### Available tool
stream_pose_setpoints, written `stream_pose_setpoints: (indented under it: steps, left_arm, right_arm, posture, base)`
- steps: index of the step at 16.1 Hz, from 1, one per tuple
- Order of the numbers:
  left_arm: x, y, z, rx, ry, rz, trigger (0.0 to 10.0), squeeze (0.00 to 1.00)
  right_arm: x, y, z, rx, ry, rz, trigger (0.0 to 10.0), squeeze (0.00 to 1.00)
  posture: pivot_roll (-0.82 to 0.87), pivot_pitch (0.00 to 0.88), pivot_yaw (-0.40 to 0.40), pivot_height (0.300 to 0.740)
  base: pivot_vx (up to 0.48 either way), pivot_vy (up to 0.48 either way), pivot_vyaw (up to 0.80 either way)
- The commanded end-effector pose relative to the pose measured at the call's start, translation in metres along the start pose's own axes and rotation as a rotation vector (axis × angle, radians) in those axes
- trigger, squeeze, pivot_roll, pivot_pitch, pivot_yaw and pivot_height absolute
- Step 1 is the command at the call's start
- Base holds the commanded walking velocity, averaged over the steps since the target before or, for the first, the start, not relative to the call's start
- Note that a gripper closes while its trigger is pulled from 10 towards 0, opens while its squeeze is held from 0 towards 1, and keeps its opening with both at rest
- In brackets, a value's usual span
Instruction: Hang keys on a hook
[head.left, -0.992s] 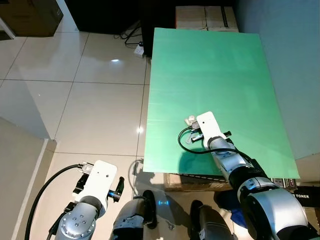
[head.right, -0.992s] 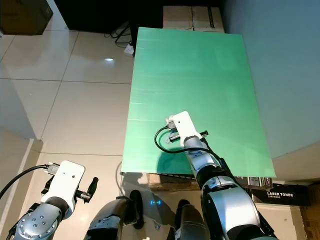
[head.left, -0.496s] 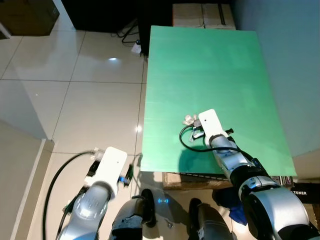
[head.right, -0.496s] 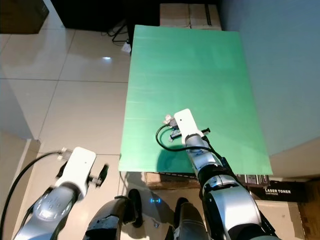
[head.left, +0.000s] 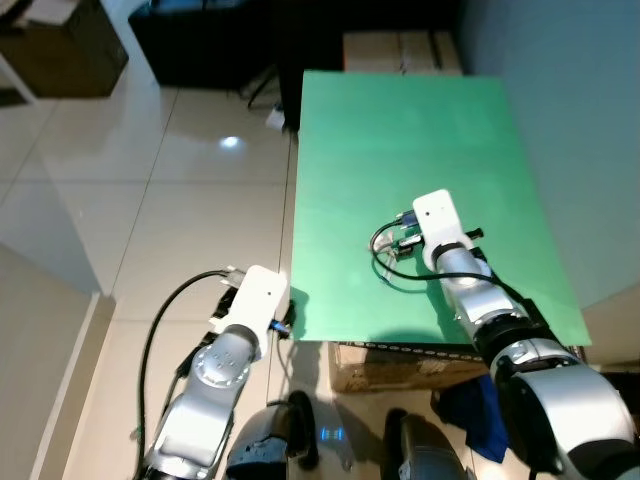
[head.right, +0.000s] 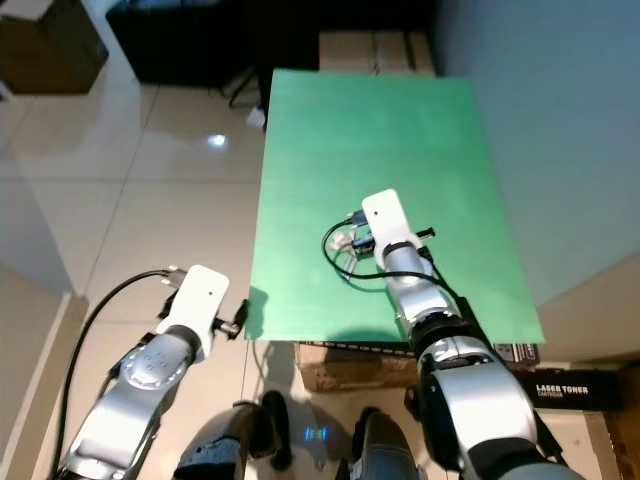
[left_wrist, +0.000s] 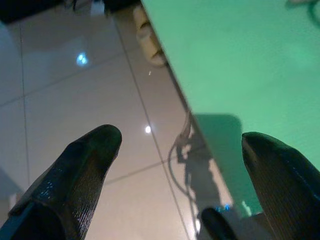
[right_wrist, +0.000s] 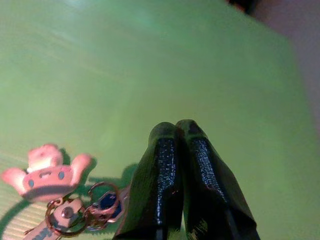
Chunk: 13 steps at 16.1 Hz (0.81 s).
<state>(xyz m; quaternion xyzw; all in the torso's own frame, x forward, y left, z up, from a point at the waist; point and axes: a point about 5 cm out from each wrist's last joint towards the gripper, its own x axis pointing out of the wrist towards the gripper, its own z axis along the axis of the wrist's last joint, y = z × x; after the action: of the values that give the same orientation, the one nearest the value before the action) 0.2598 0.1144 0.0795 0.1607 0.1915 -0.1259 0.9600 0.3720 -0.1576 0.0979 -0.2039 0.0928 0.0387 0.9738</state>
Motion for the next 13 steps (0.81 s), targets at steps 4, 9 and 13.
stream_pose_setpoints:
  steps: [4,9,13]
  left_arm:
    - [0.013,-0.005,0.001,0.011,-0.018,-0.02,10.0,0.0]
    - [0.019,0.007,-0.009,-0.003,-0.013,0.011,10.0,0.0]
    - [0.021,0.016,-0.014,-0.039,-0.019,0.055,10.0,0.0]
  right_arm:
    - [0.0,-0.008,-0.007,0.056,0.06,-0.042,10.0,1.0]
    - [-0.005,-0.004,-0.021,0.079,0.109,-0.058,10.0,1.0]
    - [-0.005,-0.005,-0.02,0.081,0.091,-0.054,10.0,1.0]
  posture:
    - [-0.14,0.063,0.06,0.723]
    - [-0.12,0.027,0.061,0.723]
    - [-0.11,0.0,0.045,0.723]
  base:
    - [0.0,0.0,0.0]
    - [0.0,0.0,0.0]
    - [0.0,0.0,0.0]
